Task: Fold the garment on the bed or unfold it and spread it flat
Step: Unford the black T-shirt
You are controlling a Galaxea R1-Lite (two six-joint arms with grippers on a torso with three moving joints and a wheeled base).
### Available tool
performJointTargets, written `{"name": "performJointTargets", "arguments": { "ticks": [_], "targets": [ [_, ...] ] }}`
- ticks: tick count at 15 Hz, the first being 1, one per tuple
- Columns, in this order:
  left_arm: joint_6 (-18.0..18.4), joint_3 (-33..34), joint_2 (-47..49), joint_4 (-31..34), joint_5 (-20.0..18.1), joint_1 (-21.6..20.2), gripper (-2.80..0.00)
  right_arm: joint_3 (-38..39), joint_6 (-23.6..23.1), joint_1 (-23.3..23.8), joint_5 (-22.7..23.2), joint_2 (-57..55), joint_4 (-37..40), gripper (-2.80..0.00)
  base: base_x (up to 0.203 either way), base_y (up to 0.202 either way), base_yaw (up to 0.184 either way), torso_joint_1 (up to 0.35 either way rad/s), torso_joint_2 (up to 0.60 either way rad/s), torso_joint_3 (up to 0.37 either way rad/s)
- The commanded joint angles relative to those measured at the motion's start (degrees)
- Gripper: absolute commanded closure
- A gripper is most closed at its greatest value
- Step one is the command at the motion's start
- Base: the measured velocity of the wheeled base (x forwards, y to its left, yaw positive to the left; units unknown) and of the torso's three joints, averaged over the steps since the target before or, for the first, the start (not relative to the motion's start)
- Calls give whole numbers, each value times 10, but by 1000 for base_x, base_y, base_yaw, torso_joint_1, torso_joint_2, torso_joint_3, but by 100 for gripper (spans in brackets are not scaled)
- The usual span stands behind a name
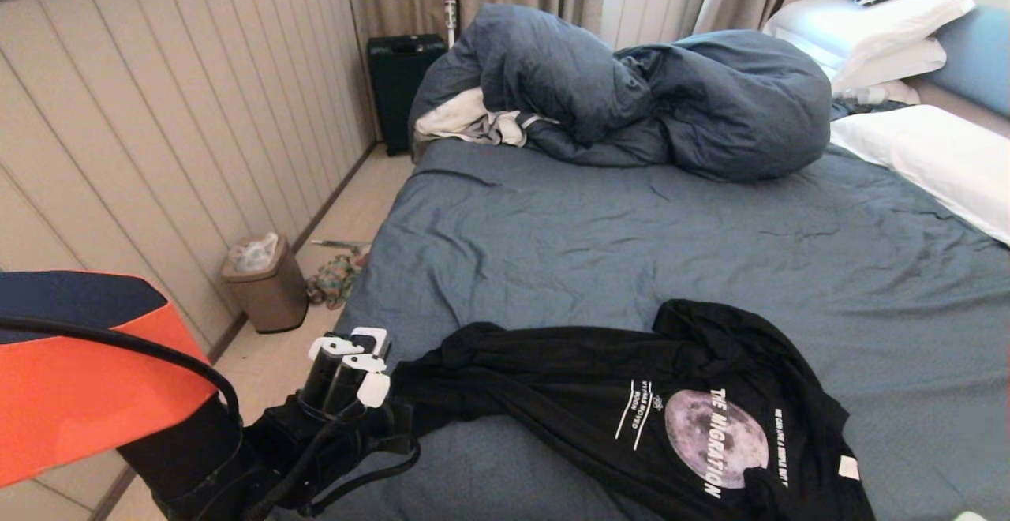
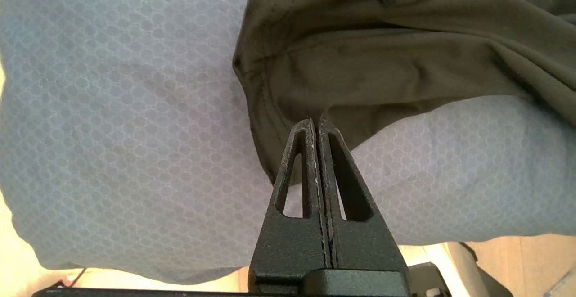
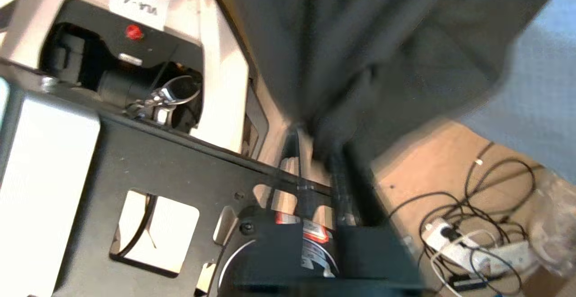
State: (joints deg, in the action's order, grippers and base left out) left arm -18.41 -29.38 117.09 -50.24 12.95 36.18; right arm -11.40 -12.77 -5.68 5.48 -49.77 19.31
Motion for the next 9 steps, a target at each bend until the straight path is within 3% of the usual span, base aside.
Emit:
{"name": "performJointTargets", "arguments": {
  "ticks": [1,5,9],
  "targets": [
    [-1,-1,5,-3,1,0,0,1,-1,-4,1,-1,0,-280,0,0,0,0,0,0],
    [-1,-1,5,-3,1,-1,0,-1,-1,-5,1,-1,-1,-280,0,0,0,0,0,0],
    [-1,-1,4,-3,1,0,0,-72,24,3,7,-48,-21,-280,0,0,0,0,0,0]
  ]
}}
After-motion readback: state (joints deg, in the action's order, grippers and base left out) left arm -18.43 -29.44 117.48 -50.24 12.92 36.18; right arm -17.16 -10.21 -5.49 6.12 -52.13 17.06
